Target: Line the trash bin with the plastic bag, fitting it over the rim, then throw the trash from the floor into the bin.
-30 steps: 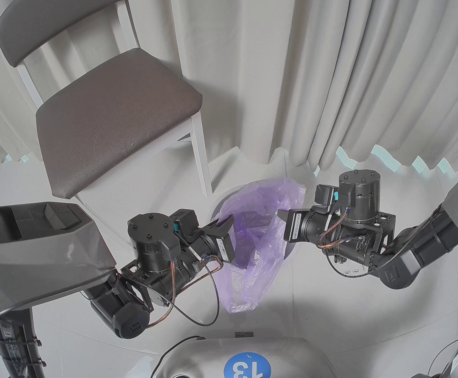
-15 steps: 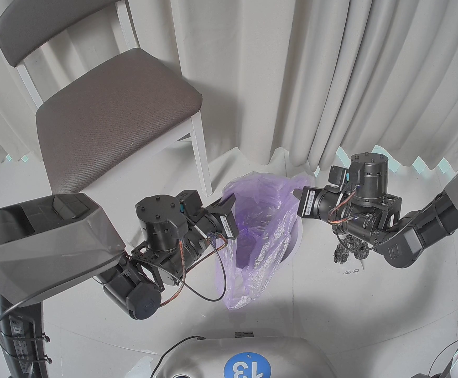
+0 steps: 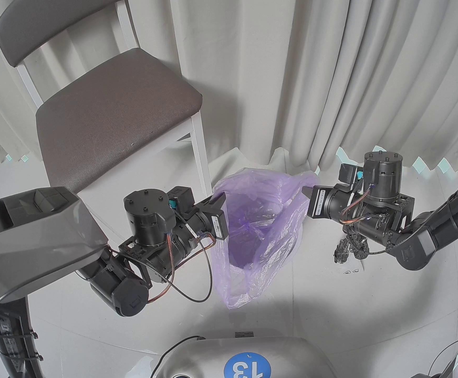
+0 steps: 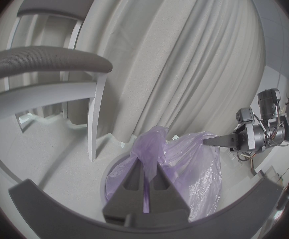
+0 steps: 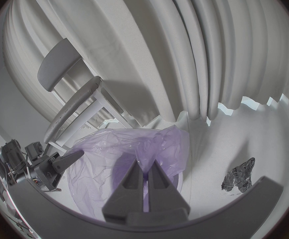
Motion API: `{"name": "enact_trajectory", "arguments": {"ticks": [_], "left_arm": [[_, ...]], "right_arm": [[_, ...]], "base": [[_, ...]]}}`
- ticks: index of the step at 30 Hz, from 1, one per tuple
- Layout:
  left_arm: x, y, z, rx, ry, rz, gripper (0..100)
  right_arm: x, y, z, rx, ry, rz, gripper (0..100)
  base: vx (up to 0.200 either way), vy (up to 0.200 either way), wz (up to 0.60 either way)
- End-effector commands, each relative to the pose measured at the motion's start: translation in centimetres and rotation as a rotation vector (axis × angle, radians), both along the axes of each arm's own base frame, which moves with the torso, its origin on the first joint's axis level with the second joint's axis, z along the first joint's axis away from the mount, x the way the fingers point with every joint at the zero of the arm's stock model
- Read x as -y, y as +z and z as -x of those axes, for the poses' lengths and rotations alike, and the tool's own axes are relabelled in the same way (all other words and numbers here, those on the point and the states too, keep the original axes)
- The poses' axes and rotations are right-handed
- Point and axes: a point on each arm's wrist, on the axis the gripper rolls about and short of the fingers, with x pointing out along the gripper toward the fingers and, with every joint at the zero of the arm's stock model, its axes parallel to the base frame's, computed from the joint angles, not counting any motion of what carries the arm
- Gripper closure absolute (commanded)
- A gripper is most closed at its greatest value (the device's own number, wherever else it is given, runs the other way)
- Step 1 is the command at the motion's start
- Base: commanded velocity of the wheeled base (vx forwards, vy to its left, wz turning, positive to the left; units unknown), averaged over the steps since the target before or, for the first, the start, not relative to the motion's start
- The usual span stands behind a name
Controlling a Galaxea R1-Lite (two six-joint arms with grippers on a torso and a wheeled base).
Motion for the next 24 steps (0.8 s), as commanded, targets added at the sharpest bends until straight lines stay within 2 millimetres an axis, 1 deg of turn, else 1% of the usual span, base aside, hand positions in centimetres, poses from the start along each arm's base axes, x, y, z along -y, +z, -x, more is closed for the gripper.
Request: {"name": "enact_trajectory", "arguments": {"ticks": [1, 5, 13, 15, 16, 17, 20, 24], "left_arm": [[-0.2, 0.8, 0.1, 0.015, 0.004, 0.005, 100], [0.0, 0.7, 0.1, -0.006, -0.002, -0.011, 100], [0.5, 1.7, -0.4, 0.0, 0.013, 0.006, 100], [0.6, 2.5, -0.7, 0.0, 0.047, 0.039, 100], [0.6, 2.6, -0.7, 0.001, 0.05, 0.041, 100], [0.7, 3.3, -1.0, -0.004, 0.078, 0.069, 100], [0.8, 4.4, -1.5, -0.028, 0.116, 0.113, 100], [1.1, 5.5, -1.7, -0.058, 0.136, 0.18, 100]], "right_arm": [[-0.1, 0.0, 0.5, -0.003, 0.009, 0.005, 100], [-0.1, -0.1, 0.6, 0.003, 0.015, 0.028, 100], [0.2, -0.1, 1.2, 0.019, 0.028, 0.065, 100], [0.3, 0.0, 1.2, 0.033, 0.028, 0.064, 100], [0.2, 0.1, 1.2, 0.034, 0.029, 0.064, 100], [0.3, 0.5, 1.3, 0.054, 0.027, 0.053, 100], [0.4, 0.9, 1.5, 0.062, 0.025, 0.048, 100], [1.0, 2.2, 2.0, 0.096, 0.019, 0.032, 100]], "base": [[0.0, 0.0, 0.0], [0.0, 0.0, 0.0], [0.0, 0.0, 0.0], [0.0, 0.0, 0.0], [0.0, 0.0, 0.0], [0.0, 0.0, 0.0], [0.0, 0.0, 0.0], [0.0, 0.0, 0.0]]}}
